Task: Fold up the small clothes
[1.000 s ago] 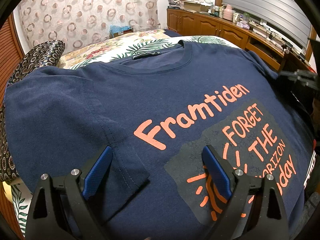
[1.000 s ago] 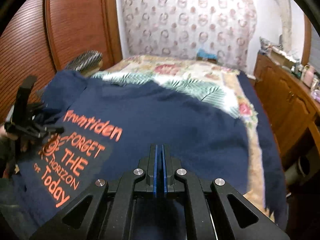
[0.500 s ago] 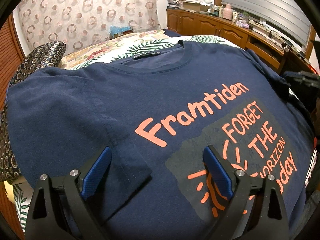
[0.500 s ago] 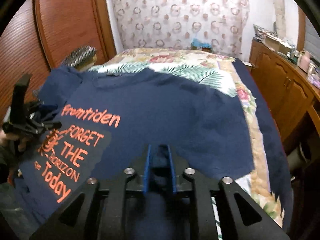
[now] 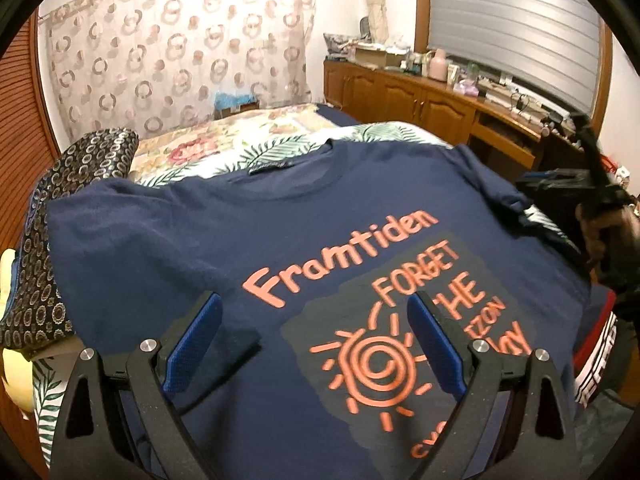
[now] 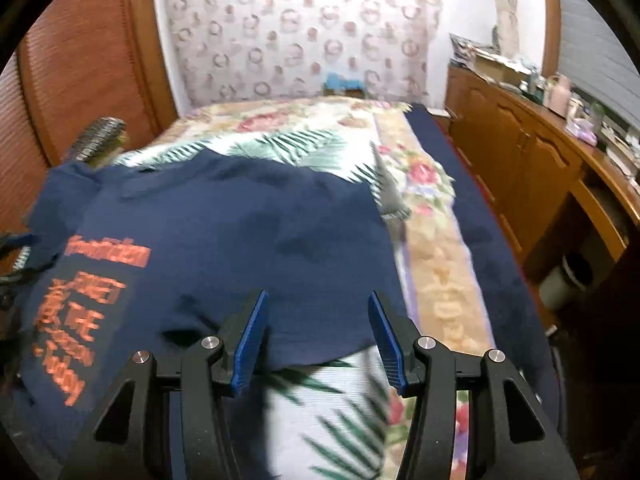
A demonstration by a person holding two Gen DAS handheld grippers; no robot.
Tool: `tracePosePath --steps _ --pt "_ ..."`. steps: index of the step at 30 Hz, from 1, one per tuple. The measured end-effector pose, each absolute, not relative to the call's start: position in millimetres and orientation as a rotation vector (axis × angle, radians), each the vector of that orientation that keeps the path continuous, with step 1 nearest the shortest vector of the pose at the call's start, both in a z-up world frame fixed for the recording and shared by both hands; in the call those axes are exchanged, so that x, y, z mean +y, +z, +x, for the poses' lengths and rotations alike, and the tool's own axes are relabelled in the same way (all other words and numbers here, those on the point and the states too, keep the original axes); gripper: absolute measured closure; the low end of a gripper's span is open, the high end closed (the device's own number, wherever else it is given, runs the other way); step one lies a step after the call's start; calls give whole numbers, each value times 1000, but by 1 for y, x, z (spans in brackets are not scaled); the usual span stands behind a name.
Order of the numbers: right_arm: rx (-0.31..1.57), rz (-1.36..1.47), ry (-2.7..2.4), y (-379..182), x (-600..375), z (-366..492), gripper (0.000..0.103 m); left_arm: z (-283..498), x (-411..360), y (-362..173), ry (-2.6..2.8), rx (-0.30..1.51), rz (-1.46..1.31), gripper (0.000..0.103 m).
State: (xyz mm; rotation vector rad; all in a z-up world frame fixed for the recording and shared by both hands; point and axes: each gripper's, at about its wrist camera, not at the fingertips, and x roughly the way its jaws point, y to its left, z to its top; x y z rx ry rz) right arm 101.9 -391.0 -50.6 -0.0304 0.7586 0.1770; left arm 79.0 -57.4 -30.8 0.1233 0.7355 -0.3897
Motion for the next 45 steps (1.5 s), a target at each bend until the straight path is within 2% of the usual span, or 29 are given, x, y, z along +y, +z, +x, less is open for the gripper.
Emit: tracePosePath --steps 10,13,15,18,20,24,31,37,39,41,45 --pt "830 83 190 -66 -417 130 49 68 -61 -23 -411 711 107 9" --pt "826 93 202 -62 -425 131 57 67 -61 -24 -410 713 106 9" --pt "819 87 198 -63 -426 129 65 68 -61 -26 -409 715 104 9" --pt "802 48 160 -61 -427 126 93 67 -61 -28 -407 719 103 9" --pt "789 3 145 -58 -423 122 97 67 -61 -27 -403 719 106 9" --pt "735 -15 155 -47 -412 114 98 65 -59 -27 -392 711 105 9" --pt "592 -72 303 3 -353 102 98 64 -52 -24 -376 699 90 9" --pt "567 -97 499 29 -287 101 97 62 -43 -22 -365 691 70 9" --pt "563 -110 517 33 -273 98 81 61 -41 -21 -360 688 66 9" --pt "558 -127 512 34 -266 95 72 61 -39 -20 -359 686 62 9" --pt "572 -153 475 24 -275 95 71 61 -36 -21 -358 684 48 9"
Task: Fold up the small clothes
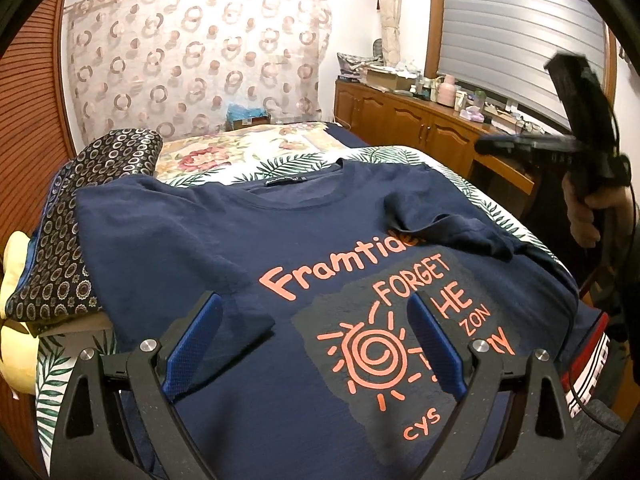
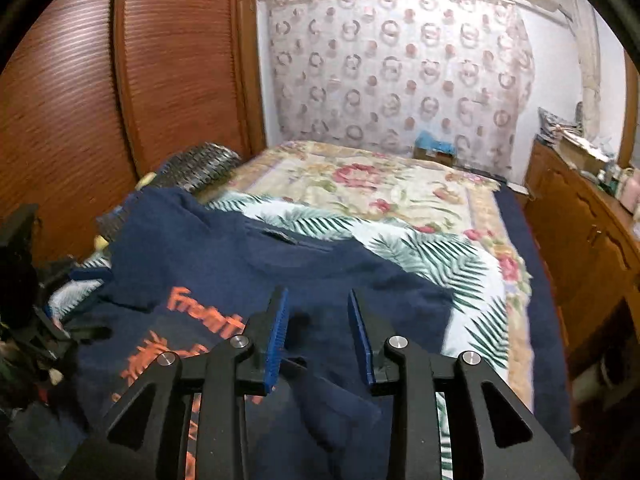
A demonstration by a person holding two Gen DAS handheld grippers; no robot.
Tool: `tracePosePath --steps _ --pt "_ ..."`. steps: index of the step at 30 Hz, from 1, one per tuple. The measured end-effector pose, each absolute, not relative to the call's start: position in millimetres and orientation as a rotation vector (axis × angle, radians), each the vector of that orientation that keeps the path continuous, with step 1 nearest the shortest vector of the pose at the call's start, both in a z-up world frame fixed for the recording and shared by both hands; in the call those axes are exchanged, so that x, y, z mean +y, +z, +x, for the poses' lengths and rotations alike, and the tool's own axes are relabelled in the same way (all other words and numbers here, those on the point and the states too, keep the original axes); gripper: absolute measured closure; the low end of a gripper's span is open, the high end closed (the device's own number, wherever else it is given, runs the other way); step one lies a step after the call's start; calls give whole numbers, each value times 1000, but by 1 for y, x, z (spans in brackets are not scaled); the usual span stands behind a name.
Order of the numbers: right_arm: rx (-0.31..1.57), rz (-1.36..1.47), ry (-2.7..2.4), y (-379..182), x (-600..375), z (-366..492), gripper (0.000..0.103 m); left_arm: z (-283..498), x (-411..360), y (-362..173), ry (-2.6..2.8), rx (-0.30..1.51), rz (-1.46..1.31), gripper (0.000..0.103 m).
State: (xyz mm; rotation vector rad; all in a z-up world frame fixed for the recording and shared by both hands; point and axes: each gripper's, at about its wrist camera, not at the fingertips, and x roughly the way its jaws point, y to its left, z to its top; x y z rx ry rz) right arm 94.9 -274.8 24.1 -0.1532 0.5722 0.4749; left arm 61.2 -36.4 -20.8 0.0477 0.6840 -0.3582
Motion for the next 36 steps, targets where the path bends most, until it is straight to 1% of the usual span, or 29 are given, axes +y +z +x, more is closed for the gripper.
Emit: tracePosePath --steps 6,11,18,24,36 --pt "653 -159 402 3 -288 97 71 63 -36 -23 -356 688 41 9" --pt "745 -132 381 -26 -291 102 71 63 -37 -24 -358 691 44 9" --pt "827 -102 406 -46 -287 123 71 63 -35 -27 -352 696 39 9" --pt "823 -67 439 -45 -286 123 71 63 -33 -28 -352 698 34 9" --pt "828 -110 555 -52 -274 67 71 62 -22 -26 -328 689 20 9"
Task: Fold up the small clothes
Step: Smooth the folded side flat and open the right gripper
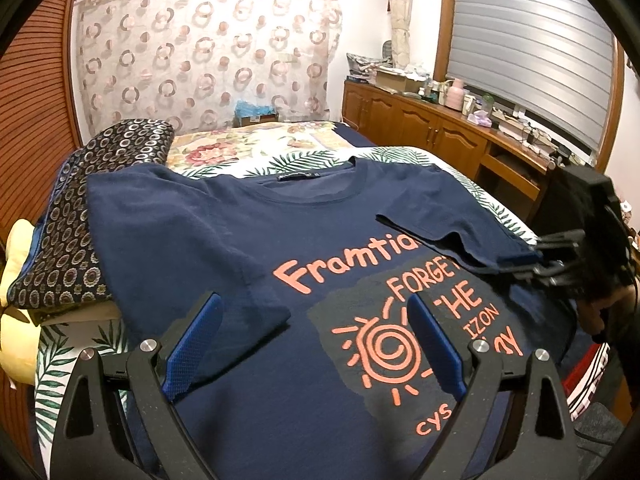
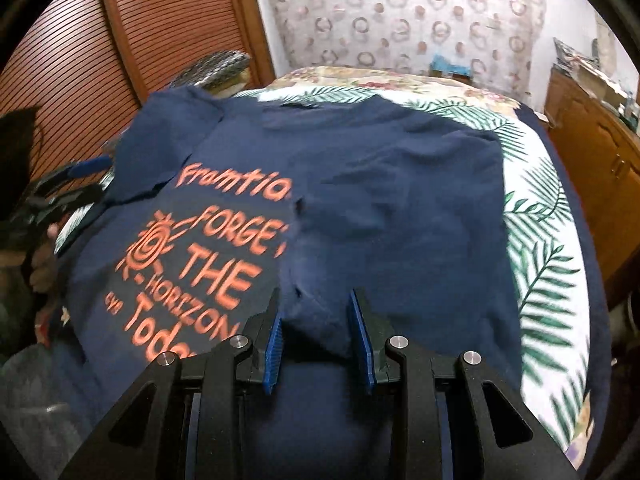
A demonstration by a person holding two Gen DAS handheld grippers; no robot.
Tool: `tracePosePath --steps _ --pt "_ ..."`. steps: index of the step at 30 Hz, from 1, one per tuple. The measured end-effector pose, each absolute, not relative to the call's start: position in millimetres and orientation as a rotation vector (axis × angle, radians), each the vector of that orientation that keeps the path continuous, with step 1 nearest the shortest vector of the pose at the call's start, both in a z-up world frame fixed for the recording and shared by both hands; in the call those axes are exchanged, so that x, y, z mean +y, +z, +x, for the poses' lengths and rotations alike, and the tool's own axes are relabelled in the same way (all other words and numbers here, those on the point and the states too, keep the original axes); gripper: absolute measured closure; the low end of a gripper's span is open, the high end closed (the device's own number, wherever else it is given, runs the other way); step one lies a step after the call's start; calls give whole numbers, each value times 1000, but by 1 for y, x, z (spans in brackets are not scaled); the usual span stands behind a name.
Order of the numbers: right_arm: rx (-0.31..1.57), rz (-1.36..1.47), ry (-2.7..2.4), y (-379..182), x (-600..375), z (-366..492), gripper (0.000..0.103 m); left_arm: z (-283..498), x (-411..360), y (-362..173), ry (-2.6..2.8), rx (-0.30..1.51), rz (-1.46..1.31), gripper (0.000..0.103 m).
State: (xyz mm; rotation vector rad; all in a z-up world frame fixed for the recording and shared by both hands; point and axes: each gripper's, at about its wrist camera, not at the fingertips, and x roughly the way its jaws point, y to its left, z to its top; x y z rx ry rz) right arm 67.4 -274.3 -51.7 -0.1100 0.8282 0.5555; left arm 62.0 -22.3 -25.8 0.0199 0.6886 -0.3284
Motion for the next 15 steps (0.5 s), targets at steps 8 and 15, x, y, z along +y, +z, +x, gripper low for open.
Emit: tracePosePath --steps 8,15 --pt "806 -133 563 -43 -276 53 71 69 1 -18 -268 664 12 9" --pt "752 -181 454 -32 -286 73 71 84 40 -8 -206 614 -14 11"
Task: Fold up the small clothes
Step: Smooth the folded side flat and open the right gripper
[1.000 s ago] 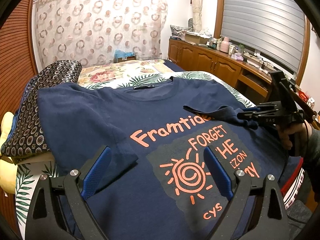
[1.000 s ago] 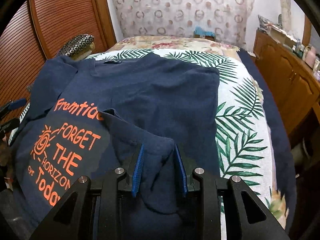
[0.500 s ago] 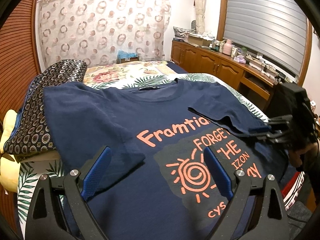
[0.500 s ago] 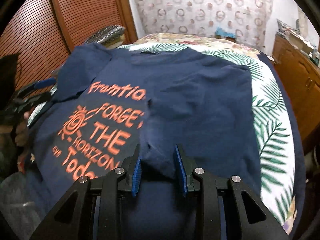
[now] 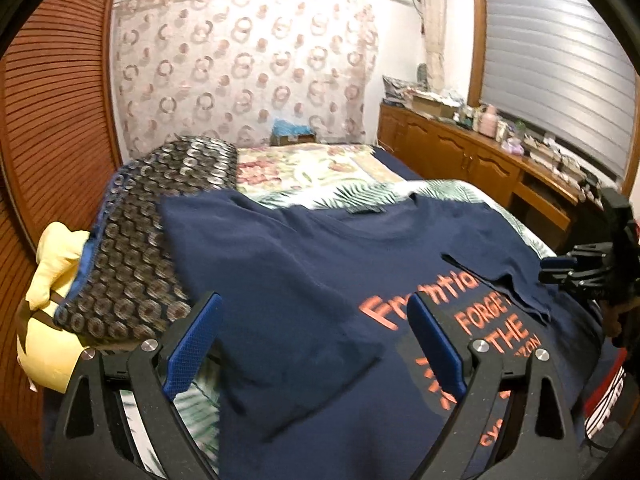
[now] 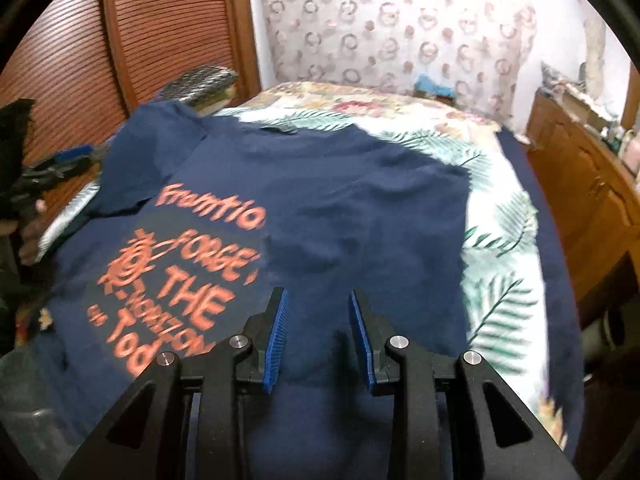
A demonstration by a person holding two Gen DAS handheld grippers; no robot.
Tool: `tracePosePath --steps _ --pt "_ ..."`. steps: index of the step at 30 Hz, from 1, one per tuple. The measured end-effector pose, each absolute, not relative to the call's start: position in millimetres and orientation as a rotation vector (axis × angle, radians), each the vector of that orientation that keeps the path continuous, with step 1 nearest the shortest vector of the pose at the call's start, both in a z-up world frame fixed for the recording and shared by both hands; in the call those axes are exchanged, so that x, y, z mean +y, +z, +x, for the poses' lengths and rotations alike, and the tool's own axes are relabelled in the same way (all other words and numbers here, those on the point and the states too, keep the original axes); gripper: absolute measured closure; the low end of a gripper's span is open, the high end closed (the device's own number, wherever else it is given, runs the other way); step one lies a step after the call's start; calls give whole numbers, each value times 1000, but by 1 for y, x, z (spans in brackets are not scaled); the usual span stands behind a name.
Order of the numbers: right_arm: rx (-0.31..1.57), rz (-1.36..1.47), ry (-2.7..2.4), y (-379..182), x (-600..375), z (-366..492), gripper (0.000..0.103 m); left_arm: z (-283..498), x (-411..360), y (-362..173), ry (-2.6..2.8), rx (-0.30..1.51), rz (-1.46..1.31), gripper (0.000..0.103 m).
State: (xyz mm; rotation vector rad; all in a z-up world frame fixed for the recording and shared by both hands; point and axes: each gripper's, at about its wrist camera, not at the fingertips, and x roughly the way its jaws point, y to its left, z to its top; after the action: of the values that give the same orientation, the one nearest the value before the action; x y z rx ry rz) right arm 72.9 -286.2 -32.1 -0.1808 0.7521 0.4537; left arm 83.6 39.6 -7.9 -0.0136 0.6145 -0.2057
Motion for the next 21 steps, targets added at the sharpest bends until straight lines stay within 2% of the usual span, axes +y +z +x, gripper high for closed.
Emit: tracePosePath --steps 4,7,8,13,16,17,21 --pt "780 -200 408 -41 -288 95 70 99 64 -4 -173 613 -34 24" --pt "807 -218 395 -49 -284 103 70 112 78 -2 -151 622 -40 37" --pt "806 -218 396 -51 -283 104 67 115 82 -1 -142 625 -40 41" --pt "779 -212 404 -51 -282 101 59 135 101 -4 -109 651 -45 46" --pt "784 -209 431 -52 -283 103 48 148 108 -6 -90 668 -43 47" --pt "785 -212 441 -53 -283 104 43 152 110 -8 -87 674 -44 49" --pt "784 -237 438 -56 -281 107 37 170 118 -10 -83 703 -60 57"
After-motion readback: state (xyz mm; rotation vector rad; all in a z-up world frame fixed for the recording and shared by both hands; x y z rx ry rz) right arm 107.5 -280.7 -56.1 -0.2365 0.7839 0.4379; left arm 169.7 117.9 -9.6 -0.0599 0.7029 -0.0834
